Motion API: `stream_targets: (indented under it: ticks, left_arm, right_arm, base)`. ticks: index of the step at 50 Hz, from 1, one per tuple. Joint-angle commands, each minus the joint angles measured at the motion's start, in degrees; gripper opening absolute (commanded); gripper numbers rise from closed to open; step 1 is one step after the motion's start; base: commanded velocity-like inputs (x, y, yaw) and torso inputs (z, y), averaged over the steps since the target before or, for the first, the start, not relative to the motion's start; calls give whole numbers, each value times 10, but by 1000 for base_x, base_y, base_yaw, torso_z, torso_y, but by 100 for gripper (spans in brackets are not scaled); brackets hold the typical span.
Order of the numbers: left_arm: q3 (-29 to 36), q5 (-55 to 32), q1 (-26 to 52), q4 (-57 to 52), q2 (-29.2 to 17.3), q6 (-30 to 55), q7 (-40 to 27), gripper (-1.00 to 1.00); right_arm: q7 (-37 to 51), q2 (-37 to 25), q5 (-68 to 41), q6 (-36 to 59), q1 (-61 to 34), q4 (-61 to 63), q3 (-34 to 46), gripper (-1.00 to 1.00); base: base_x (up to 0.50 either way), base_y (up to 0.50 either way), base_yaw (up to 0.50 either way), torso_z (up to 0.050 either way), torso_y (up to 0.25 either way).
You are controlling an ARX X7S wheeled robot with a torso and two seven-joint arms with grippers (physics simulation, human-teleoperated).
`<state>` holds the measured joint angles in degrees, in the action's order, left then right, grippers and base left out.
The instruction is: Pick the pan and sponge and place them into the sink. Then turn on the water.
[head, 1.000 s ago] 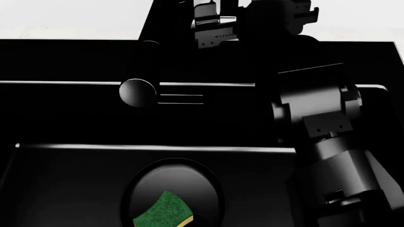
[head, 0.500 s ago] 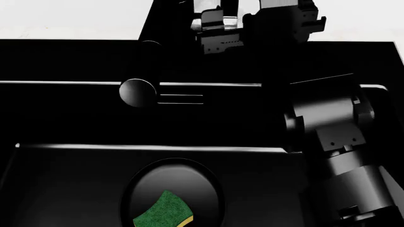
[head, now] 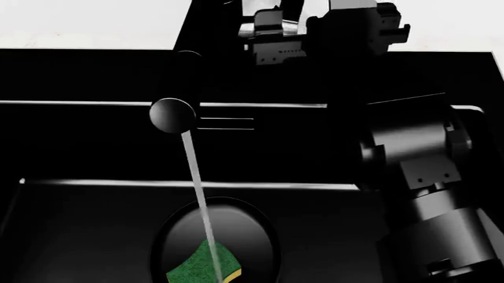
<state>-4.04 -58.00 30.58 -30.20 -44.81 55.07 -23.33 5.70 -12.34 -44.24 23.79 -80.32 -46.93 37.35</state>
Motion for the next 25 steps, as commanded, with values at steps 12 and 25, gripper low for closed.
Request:
stream_targets:
  ticks: [12,25]
  left_arm:
    - [-3,3,-8,-1,3,-11,2,100]
    - [-5,3,-11,2,2,-14,3,100]
  right_arm:
    - [39,-11,28,2,3,-18,-24,100]
    - [37,-11,20,6,7,-10,-28,100]
  base:
    - [0,0,0,0,0]
    - [0,0,0,0,0]
